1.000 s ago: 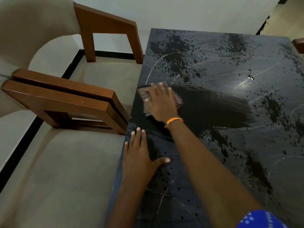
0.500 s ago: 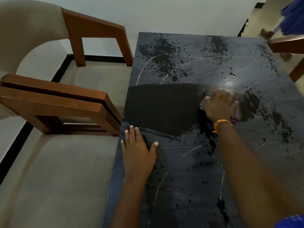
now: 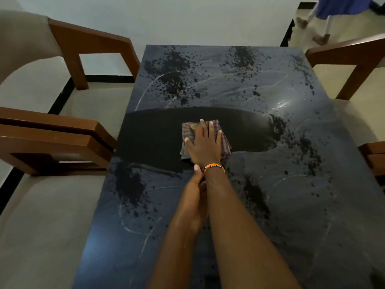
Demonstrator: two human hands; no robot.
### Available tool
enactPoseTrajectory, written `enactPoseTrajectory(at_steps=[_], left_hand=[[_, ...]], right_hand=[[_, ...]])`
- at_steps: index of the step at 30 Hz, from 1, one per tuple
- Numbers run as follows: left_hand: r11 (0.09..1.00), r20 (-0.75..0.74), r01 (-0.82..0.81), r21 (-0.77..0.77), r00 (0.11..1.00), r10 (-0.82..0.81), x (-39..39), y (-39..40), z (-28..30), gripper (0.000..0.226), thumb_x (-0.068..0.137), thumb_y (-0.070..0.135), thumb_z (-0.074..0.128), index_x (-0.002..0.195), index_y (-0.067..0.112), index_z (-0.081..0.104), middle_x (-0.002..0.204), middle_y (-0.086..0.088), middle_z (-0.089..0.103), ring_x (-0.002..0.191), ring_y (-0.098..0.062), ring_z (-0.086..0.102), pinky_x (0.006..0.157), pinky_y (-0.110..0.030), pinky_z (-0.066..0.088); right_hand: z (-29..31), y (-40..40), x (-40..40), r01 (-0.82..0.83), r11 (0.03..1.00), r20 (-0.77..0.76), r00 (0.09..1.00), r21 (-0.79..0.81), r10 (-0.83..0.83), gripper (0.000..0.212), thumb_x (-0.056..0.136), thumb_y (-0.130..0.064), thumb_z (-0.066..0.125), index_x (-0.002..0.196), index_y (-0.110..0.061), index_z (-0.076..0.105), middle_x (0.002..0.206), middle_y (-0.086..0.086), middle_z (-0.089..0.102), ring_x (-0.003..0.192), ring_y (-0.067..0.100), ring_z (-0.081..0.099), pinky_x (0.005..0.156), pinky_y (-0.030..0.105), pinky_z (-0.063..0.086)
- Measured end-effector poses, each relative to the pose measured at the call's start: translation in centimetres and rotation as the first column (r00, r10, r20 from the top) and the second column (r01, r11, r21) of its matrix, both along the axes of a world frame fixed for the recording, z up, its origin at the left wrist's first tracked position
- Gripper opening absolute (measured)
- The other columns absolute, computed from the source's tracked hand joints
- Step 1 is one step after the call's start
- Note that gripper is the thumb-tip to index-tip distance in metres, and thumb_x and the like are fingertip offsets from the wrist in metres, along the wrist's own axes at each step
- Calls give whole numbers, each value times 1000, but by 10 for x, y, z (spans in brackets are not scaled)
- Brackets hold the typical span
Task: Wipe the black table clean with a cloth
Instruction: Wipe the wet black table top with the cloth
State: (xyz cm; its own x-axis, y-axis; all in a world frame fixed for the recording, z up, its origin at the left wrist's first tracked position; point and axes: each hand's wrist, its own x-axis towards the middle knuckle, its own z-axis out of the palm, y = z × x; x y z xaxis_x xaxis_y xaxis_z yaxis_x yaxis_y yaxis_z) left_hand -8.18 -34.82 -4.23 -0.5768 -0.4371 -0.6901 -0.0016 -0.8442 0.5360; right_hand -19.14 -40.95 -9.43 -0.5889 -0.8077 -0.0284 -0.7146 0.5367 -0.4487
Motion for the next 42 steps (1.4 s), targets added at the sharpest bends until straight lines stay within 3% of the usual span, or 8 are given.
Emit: enactPoseTrajectory(at_steps=[5, 8, 12, 14, 16, 20, 30, 42], left_hand=[[999, -72, -9, -49, 997, 5, -38, 32, 1, 48, 94, 47, 33, 115, 9, 53, 81, -10, 66, 73, -19, 55, 73, -30, 43], [936, 62, 116, -331, 993, -101, -58, 44, 7, 27, 97, 38, 33, 103, 19, 51, 87, -5, 64, 75, -15, 54, 68, -23, 40], [458, 547, 542, -705, 826, -136, -71, 47, -6, 36, 88, 33, 58, 121, 20, 49, 120, -1, 52, 115, -18, 49, 96, -30, 43], [140, 777, 773, -618, 628, -35, -71, 45, -14, 63, 86, 39, 59, 138, 14, 34, 143, -6, 35, 135, -23, 31, 113, -38, 27], [6, 879, 879, -476, 476, -12, -69, 43, -18, 81, 85, 48, 57, 147, 13, 16, 156, -7, 11, 145, -26, 7, 119, -41, 10], [9, 911, 912, -410, 410, -56, -69, 47, -22, 105, 75, 55, 65, 148, 14, 3, 158, -7, -6, 146, -26, -8, 118, -42, 5], [16, 905, 905, -425, 425, -20, -75, 48, -30, 114, 66, 47, 76, 148, 11, 6, 158, -9, -3, 146, -26, -5, 119, -42, 9], [21, 903, 903, -428, 428, -15, -75, 51, -32, 115, 65, 51, 74, 148, 13, 4, 158, -7, -3, 146, -25, -7, 118, -42, 8]], right_hand=[[-4, 51, -61, 4, 1000, -68, 998, 8, -4, 51, 95, -38, 39, 142, -18, 30, 158, 3, 14, 146, 26, 1, 117, 49, -3], [-8, 102, -121, 75, 997, -159, 985, 34, -69, 54, 93, -44, 33, 140, -17, 35, 156, 5, 21, 145, 29, 10, 116, 50, 3], [-9, 167, -195, 233, 972, -188, 956, 24, -224, 68, 84, -50, 22, 139, -13, 37, 154, 7, 27, 144, 32, 14, 116, 51, 6], [-8, 188, -217, 318, 948, -164, 936, 22, -311, 58, 91, -45, 29, 137, -11, 37, 154, 8, 27, 144, 32, 13, 117, 51, 6], [-9, 192, -224, 412, 911, -155, 901, 7, -406, 49, 95, -36, 38, 137, -10, 37, 154, 9, 25, 144, 32, 11, 117, 53, 5], [-6, 149, -199, 507, 861, -158, 853, 26, -498, 54, 92, -36, 40, 139, -10, 34, 154, 17, 21, 143, 38, 9, 116, 56, 4], [-11, 51, -120, -277, 960, -208, 937, 51, 281, 55, 95, -36, 39, 146, -18, 26, 158, 2, 13, 146, 28, 5, 118, 44, 1], [-7, 217, -298, 360, 930, -227, 915, 81, -334, 66, 85, -44, 22, 145, -18, 27, 155, 9, 23, 143, 34, 15, 116, 52, 10]])
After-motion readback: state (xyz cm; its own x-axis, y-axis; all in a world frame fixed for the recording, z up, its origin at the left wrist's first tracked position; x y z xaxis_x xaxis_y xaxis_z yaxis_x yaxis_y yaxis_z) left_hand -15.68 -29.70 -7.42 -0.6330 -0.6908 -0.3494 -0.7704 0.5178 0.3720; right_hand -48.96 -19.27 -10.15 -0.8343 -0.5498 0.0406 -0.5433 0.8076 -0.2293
